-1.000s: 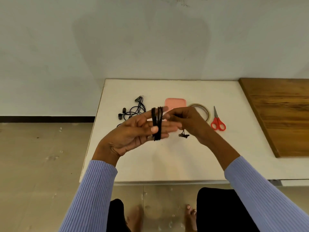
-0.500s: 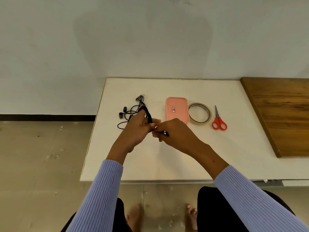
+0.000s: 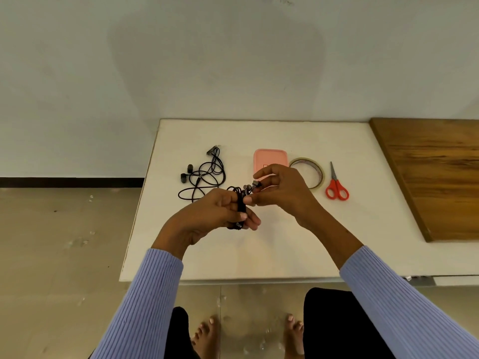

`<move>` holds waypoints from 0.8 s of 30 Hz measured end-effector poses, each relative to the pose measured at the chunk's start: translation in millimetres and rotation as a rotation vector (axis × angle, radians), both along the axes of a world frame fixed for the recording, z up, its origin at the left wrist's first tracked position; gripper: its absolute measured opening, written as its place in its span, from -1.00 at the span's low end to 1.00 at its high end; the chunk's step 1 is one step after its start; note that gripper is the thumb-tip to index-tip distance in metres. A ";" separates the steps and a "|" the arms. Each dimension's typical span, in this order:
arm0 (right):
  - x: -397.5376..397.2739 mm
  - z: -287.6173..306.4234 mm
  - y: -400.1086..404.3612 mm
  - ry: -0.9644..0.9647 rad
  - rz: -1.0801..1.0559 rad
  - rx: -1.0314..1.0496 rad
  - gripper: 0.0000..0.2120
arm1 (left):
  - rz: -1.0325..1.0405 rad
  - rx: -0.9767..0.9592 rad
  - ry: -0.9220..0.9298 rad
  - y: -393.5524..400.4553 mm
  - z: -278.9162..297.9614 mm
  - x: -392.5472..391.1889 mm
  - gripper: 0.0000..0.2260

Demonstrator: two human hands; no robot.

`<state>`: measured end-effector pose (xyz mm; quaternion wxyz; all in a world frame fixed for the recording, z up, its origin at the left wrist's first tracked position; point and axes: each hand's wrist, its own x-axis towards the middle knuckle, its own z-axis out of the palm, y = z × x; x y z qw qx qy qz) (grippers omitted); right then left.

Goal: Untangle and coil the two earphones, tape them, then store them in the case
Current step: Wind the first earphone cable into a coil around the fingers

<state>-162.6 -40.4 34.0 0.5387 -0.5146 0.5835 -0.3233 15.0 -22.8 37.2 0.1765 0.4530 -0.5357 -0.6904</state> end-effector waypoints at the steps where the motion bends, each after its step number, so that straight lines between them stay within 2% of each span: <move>1: 1.1 -0.9 2.1 -0.033 -0.028 0.024 -0.54 | 0.044 0.027 0.035 -0.2 0.5 -1.2 -0.81; 5: 7.4 -5.1 8.7 -0.051 -0.051 0.110 -0.67 | 0.198 0.138 0.181 -3.3 3.0 -3.2 -0.78; 7: 8.6 0.0 8.8 -0.195 0.018 0.253 -0.77 | 0.202 0.183 0.265 -3.8 5.1 -5.2 -0.78; 9: 10.2 6.8 8.2 -0.373 0.063 0.407 -0.64 | 0.204 0.224 0.347 -4.2 7.4 -6.8 -0.77; 11: 10.1 11.3 8.2 -0.510 0.050 0.476 -0.65 | 0.227 0.251 0.422 -5.4 9.0 -7.9 -0.76; 13: 7.4 14.7 8.5 -0.597 0.043 0.501 -0.75 | 0.260 0.260 0.499 -6.7 9.1 -7.6 -0.76; 15: 5.8 18.4 8.9 -0.612 0.064 0.499 -0.86 | 0.277 0.257 0.539 -7.1 8.2 -6.0 -0.73; 18: 3.0 17.4 7.7 -0.650 0.067 0.535 -0.93 | 0.248 0.252 0.518 -6.8 8.2 -3.7 -0.70; 21: -1.9 13.7 6.9 -0.662 0.094 0.547 -0.89 | 0.276 0.251 0.483 -7.4 8.8 -1.5 -0.73; 24: -3.6 9.6 7.2 -0.563 0.008 0.454 -0.81 | 0.368 0.244 0.416 -8.2 8.6 0.4 -0.76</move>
